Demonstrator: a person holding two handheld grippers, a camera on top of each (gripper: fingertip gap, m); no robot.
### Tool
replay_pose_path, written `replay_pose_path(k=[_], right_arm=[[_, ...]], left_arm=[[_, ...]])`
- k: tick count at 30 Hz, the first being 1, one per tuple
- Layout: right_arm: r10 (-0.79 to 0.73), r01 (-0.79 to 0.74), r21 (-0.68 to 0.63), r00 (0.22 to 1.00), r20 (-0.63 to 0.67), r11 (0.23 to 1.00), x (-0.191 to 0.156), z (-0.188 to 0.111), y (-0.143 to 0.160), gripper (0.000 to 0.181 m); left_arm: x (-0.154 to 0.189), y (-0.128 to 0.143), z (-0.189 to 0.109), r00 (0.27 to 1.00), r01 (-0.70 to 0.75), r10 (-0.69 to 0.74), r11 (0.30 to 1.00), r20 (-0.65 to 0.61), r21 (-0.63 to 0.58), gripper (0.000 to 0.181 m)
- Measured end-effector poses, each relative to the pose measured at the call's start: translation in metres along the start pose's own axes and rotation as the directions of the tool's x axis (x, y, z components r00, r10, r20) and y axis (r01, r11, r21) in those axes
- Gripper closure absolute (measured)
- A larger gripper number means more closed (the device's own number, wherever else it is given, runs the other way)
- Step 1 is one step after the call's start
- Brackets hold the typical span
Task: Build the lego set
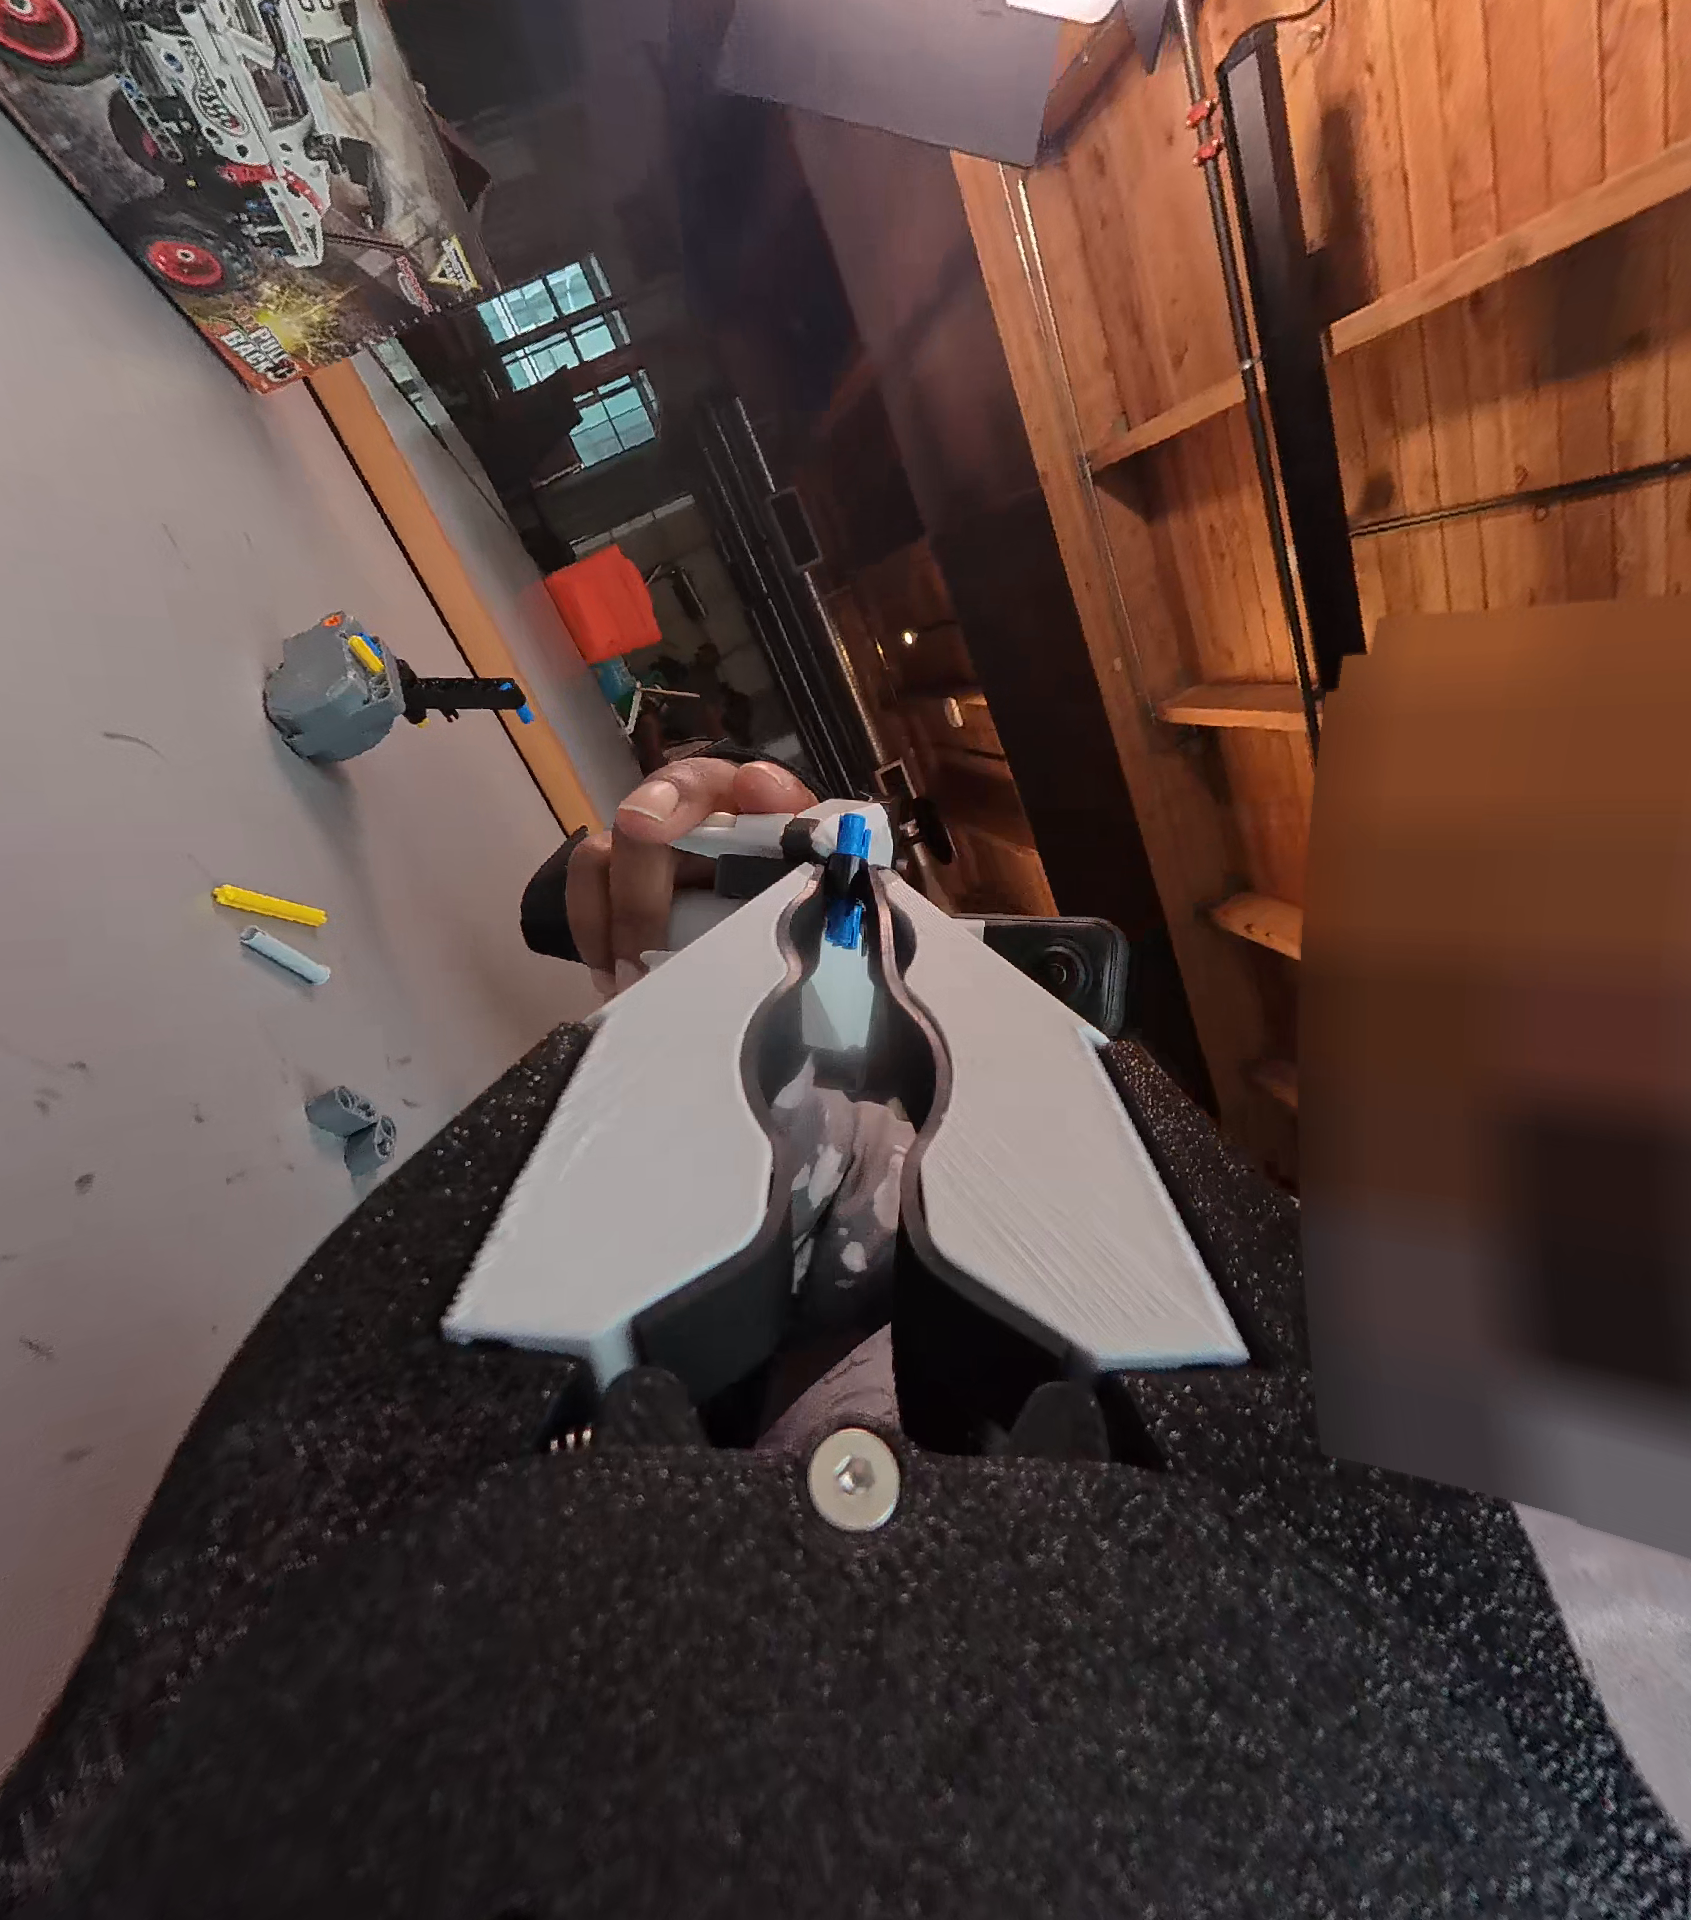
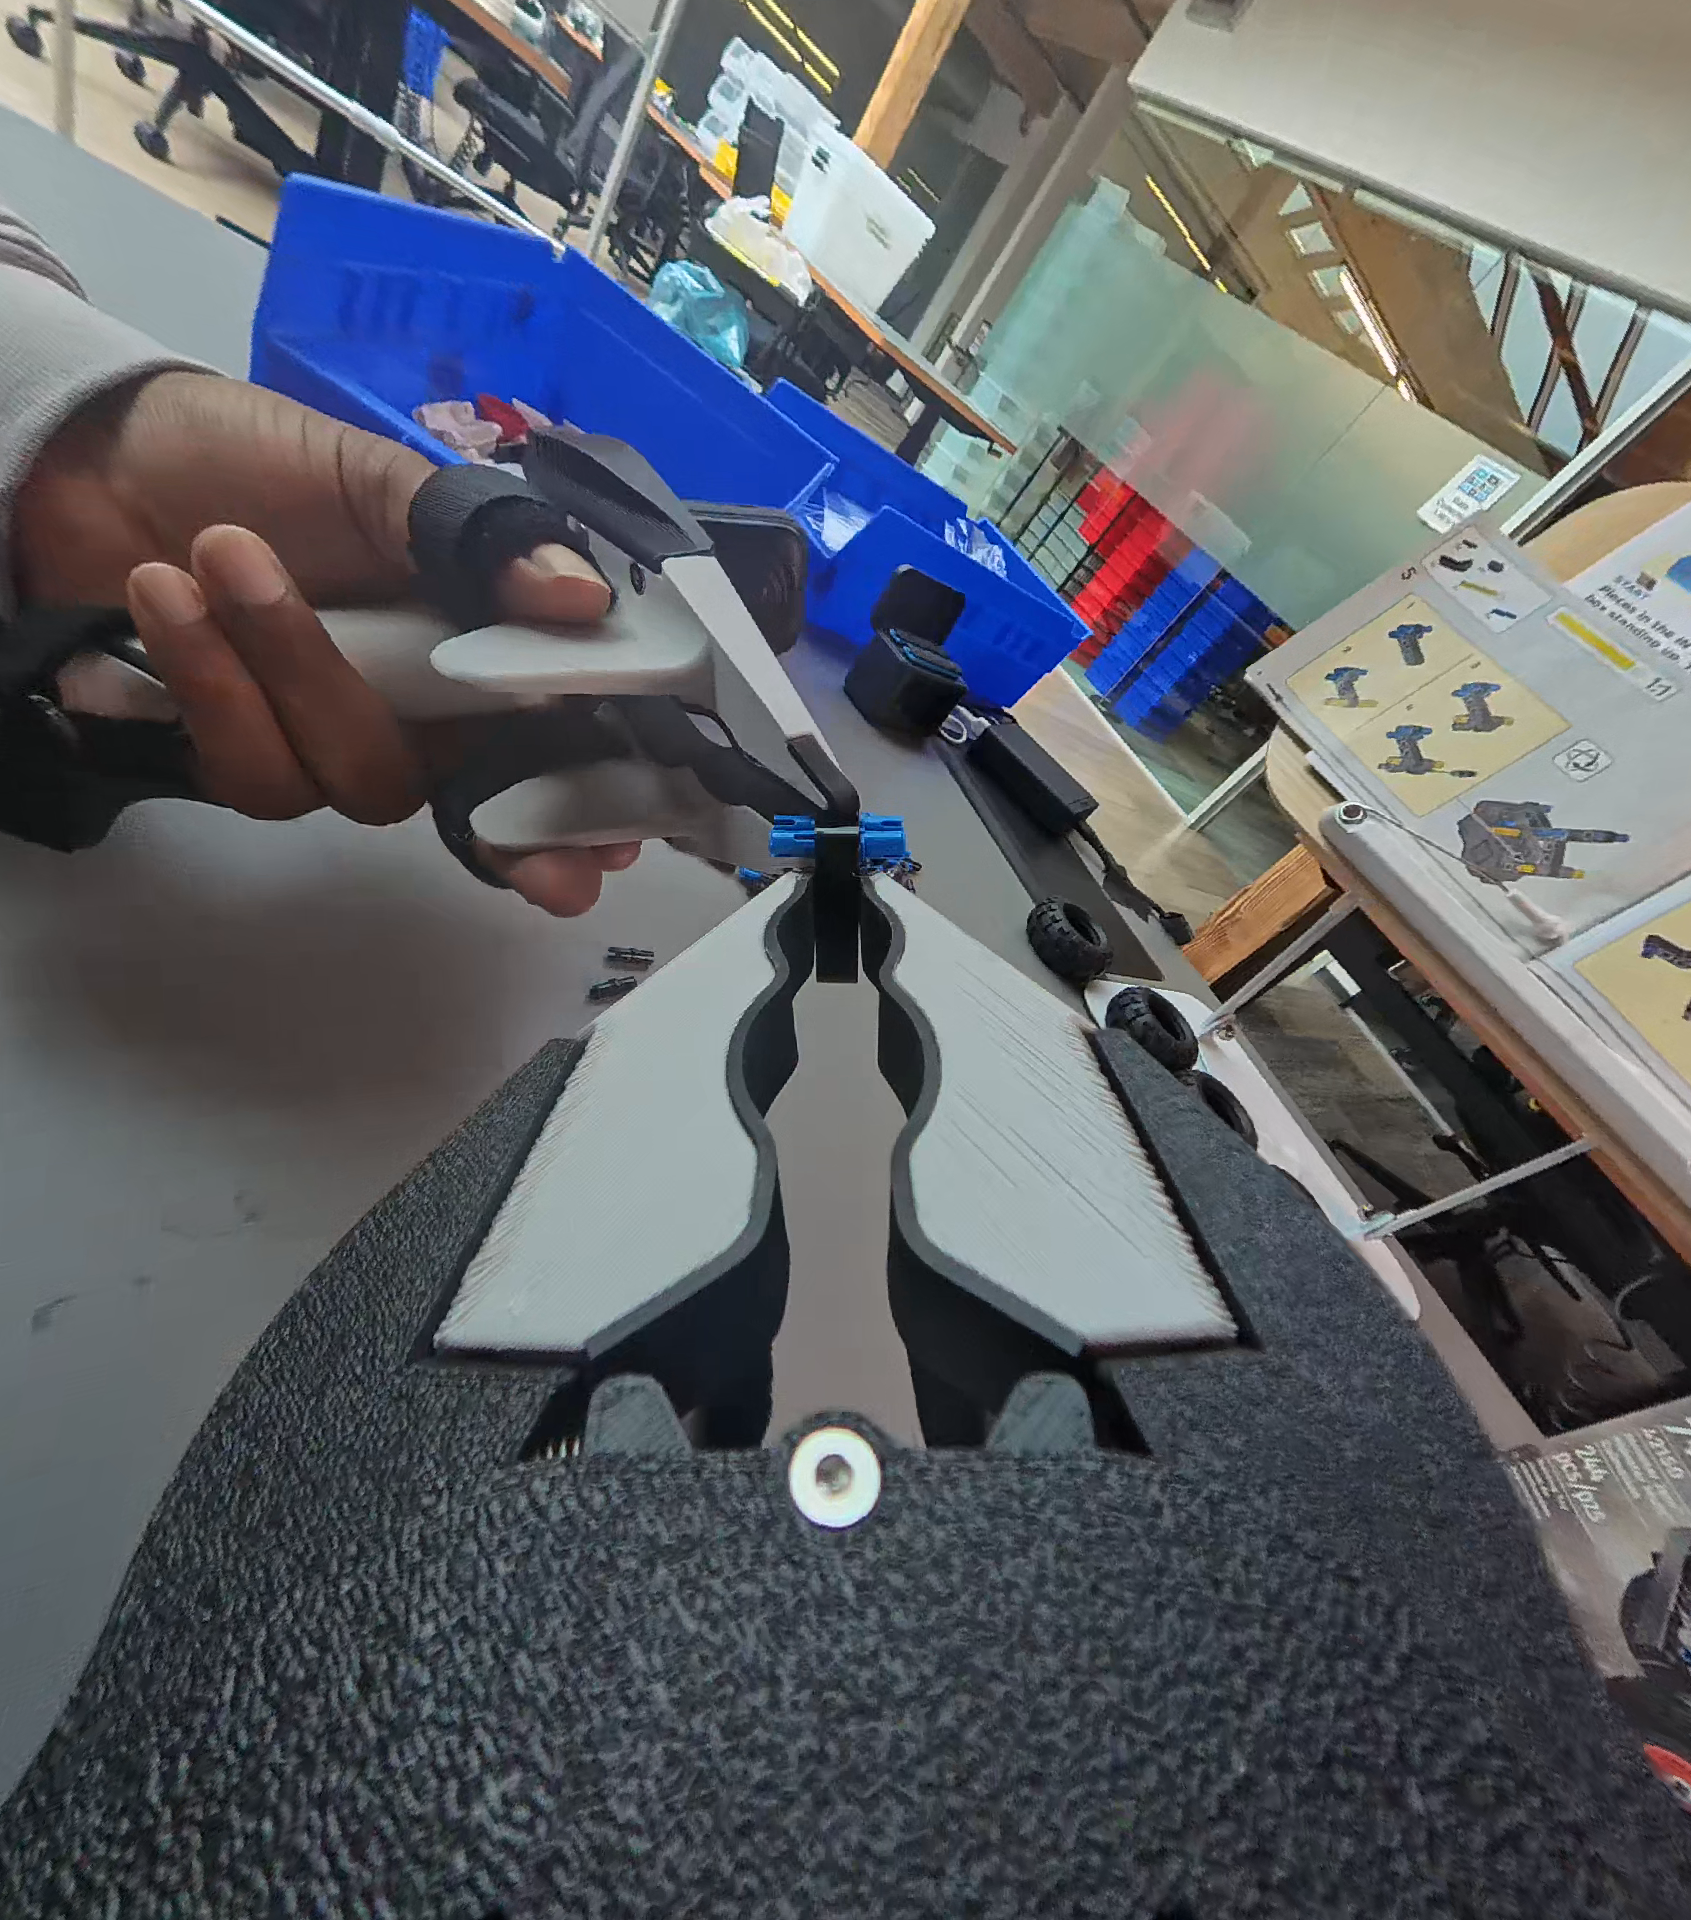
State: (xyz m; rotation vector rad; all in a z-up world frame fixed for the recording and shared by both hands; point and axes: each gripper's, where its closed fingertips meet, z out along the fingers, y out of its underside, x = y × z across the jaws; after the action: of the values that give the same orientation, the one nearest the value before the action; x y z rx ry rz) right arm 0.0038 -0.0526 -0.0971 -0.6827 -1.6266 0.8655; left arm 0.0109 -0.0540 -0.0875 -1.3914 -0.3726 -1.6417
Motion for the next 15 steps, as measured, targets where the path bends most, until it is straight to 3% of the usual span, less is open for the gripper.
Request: replay_pose_path(k=[4, 12, 15], right_arm=[[-0.059, 0.060, 0.024, 0.998, -0.028, 0.998, 0.000, -0.002, -0.002, 0.171], [-0.023, 0.022, 0.025, 1.000, 0.007, 0.999, 0.002, -0.007, 0.000, 0.151], [-0.021, 0.022, -0.007, 0.998, 0.058, 1.000, -0.005, -0.007, 0.007, 0.150]], left_arm=[[0.005, 0.005, 0.001, 0.991, -0.127, 0.128, 0.991, 0.028, -0.051, 0.175], [0.004, 0.005, 0.000, 0.965, -0.244, 0.251, 0.966, 0.075, -0.086, 0.175], [-0.009, 0.009, -0.004, 0.915, -0.356, 0.381, 0.917, 0.132, -0.180, 0.175]])
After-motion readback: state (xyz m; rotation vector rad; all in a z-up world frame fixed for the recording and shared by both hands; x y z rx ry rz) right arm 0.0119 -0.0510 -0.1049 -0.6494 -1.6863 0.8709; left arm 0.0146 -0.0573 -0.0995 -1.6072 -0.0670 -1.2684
